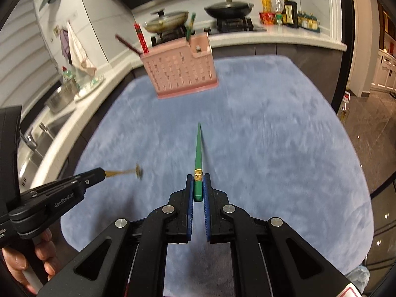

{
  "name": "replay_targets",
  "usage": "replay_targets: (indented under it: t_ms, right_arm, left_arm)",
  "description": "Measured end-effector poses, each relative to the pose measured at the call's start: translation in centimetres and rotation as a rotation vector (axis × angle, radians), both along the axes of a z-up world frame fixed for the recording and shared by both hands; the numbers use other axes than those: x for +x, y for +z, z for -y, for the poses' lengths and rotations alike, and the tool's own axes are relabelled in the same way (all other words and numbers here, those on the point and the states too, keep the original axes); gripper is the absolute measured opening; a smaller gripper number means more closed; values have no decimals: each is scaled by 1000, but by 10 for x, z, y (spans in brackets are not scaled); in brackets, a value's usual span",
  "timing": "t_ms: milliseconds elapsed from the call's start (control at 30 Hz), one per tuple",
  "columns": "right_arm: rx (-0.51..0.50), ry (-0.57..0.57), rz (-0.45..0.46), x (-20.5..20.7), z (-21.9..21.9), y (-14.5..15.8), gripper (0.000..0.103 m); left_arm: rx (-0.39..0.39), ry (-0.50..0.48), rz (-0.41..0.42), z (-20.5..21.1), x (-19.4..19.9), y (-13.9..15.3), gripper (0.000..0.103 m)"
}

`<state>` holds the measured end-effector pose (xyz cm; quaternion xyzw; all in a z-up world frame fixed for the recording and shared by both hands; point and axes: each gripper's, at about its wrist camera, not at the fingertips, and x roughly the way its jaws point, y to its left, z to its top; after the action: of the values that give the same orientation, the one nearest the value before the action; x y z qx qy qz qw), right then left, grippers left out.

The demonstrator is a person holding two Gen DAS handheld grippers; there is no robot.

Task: Organize utensils
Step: 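Lift the green chopstick and carry it to the pink holder with the right tool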

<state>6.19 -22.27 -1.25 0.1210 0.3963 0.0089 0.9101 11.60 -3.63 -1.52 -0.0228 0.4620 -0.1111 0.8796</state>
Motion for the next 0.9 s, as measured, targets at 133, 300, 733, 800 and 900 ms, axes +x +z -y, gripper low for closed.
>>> replay_targets:
  t_ms: [133, 300, 733, 800, 900]
  right_arm:
    - [-1, -3, 65, 13, 6, 29, 7]
    - [24, -4, 132, 36, 15, 61, 7]
    - [82, 0, 280, 113, 28, 135, 7]
    - [91, -7, 315, 129, 30, 151, 7]
    - [74, -21, 363, 154, 30, 172, 7]
  left_arm:
    - [-11, 0, 40, -6, 14, 29, 1]
    - [-29, -17, 81, -7, 36, 64, 1]
    - [-99, -55, 109, -7, 114, 131, 1]
    - [-96, -53, 128, -4, 129, 142, 1]
    - [-95, -49, 155, 0, 153, 158, 1]
